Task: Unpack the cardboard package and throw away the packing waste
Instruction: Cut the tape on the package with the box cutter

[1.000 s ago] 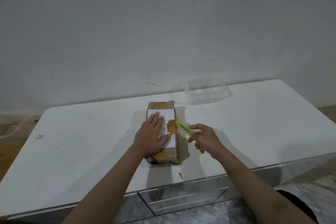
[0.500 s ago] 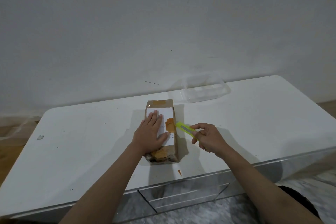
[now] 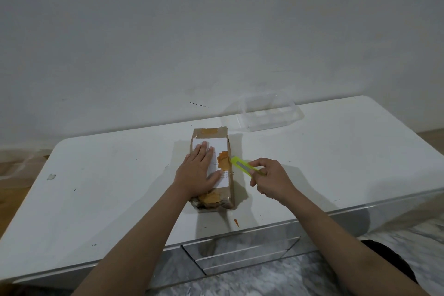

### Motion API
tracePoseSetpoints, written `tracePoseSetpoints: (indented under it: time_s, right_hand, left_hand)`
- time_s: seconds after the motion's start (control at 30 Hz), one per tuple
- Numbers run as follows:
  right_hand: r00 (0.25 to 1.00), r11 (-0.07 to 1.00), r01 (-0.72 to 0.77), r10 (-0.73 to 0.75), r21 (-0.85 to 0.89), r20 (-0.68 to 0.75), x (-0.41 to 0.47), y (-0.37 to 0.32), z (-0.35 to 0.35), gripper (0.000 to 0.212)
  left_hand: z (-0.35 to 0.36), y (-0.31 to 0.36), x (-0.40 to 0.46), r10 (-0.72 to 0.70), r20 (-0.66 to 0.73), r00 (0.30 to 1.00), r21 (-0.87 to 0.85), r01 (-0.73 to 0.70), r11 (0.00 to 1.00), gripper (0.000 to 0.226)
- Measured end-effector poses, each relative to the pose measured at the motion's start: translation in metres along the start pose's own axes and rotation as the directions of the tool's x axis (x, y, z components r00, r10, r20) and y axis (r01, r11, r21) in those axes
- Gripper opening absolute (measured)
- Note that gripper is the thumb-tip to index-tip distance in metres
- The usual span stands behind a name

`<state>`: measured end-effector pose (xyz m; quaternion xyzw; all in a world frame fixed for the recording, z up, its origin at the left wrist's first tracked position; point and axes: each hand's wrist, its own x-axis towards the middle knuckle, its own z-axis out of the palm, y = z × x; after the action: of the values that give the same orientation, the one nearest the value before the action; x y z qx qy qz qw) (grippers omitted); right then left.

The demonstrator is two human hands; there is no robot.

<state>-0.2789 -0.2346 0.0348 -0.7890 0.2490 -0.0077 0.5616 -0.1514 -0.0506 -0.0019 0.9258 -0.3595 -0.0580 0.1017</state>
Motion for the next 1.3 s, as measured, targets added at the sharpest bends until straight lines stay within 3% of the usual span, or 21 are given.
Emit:
tracePoseSetpoints:
  time_s: [0.57, 0.93, 1.1, 1.3]
  right_hand:
    - [0.997, 0.999, 0.027, -0.024, 0.035, -0.075, -0.023, 0.022, 0.018, 0.017]
    - [1.0, 0.993, 0.011, -0.009, 0.114, -0.014, -0.039, 0.027, 0.021, 0.016]
    - [1.0, 0.994, 0.005, -0.007, 0.113, 0.016, -0.046, 0.032, 0.013, 0.015]
    - [0.984, 0.997, 0.036, -0.048, 0.071, 0.17, -0.06, 0.038, -0.011, 0.013]
  left_hand:
    - [0.001, 0.0, 0.001, -0.009, 0.004, 1.0, 0.0, 0.009, 1.0, 0.097]
    - [-0.001, 0.001, 0.001, -0.018, 0.018, 1.0, -0.01, 0.018, 1.0, 0.086]
    - [-0.001, 0.0, 0.0, -0.014, 0.016, 1.0, -0.006, 0.014, 1.0, 0.097]
    - [-0.002, 0.002, 0.0, -0.022, 0.012, 1.0, -0.009, 0.022, 1.0, 0.098]
